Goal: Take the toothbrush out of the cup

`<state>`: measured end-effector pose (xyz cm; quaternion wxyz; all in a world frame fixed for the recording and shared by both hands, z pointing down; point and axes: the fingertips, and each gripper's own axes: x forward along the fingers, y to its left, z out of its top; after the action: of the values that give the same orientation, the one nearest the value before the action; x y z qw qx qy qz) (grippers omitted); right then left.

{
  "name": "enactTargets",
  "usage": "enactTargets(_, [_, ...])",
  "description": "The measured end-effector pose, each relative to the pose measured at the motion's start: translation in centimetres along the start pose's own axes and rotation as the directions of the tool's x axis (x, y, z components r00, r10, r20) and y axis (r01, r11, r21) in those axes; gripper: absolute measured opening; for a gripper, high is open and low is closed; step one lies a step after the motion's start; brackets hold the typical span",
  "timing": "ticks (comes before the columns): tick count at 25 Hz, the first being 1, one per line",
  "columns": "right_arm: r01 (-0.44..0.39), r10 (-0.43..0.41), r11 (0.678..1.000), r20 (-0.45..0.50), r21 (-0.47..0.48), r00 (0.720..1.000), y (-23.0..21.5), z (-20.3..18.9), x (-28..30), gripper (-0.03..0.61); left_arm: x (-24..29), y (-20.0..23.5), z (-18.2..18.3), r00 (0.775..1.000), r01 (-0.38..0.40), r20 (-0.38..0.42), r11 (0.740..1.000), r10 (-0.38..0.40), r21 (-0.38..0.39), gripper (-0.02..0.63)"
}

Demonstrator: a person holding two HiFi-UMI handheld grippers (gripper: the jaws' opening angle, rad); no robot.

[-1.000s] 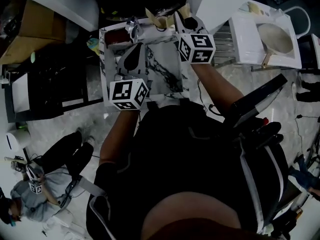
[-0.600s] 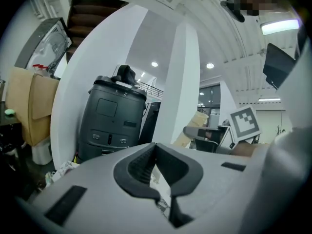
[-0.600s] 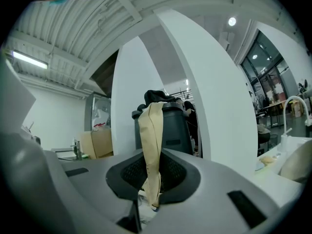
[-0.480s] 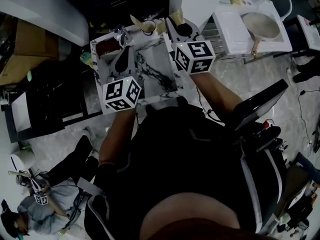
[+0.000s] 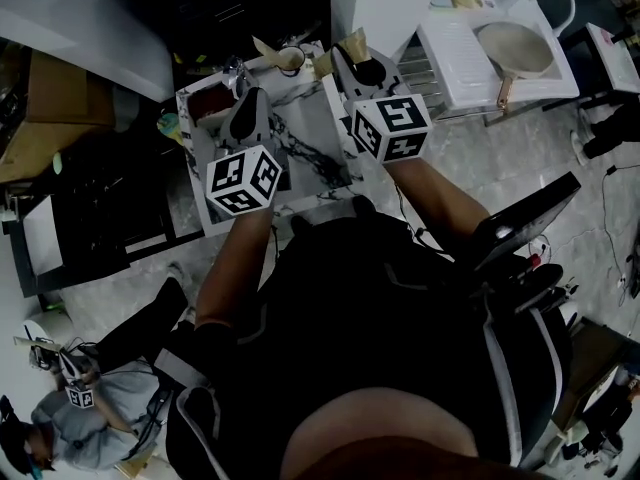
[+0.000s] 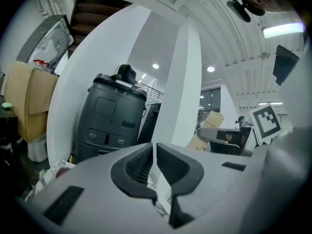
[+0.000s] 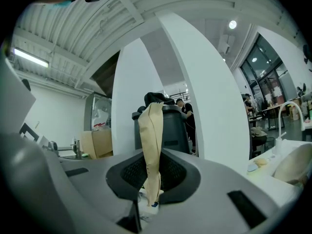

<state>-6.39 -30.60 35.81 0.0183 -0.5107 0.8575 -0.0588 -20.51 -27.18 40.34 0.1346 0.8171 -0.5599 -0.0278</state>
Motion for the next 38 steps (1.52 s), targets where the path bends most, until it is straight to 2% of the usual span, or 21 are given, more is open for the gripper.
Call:
enactTargets(2, [0.004, -0.004, 1.0, -0.007, 0.005, 1.0, -0.1, -0.3, -0.2, 0.051, 0.9, 0.3, -0.6, 1.0, -0.002, -0.008, 1.0, 0.002, -0.004, 0.024])
enactTargets(6, [0.01, -0.01, 1.0, -0.018, 0.001, 1.0, -0.9, -0.8, -0.1, 0.051, 3.6, 0.8, -2.5, 0.998, -0.007, -0.059, 1.0, 0.007, 0.0, 0.102])
enactTargets(14, [0.03, -0.03, 1.0, -0.049, 0.007, 0.998, -2.2, -2.5, 0.4, 0.051, 8.6, 4.3, -5.8, 0.987, -0.068, -0.147, 0.997, 0.061, -0.047, 0.143])
enactTargets(16, [0.038, -0.038, 0.999, -0.058, 0.004, 0.998, -2.4, -3.0, 0.4, 0.051, 9.8, 5.1, -6.6, 0.985, -0.078, -0.155, 0.996, 0.072, -0.034, 0.156])
enactTargets(20, [0.051, -0.052, 0.999, -0.062, -0.016, 0.997, -2.9, -3.4, 0.6, 0.051, 11.9, 6.8, -8.0, 0.98, -0.111, -0.165, 0.994, 0.112, 0.018, 0.158])
enactTargets(28, [0.059, -0.061, 0.998, -0.088, -0.026, 0.994, -3.3, -4.6, 0.7, 0.051, 14.5, 8.0, -9.0, 0.974, -0.152, -0.181, 0.986, 0.139, -0.061, 0.16])
enactTargets(38, [0.087, -0.09, 0.996, -0.12, -0.029, 0.989, -4.2, -6.3, 0.3, 0.051, 17.5, 9.4, -10.5, 0.968, -0.174, -0.198, 0.982, 0.156, -0.073, 0.152])
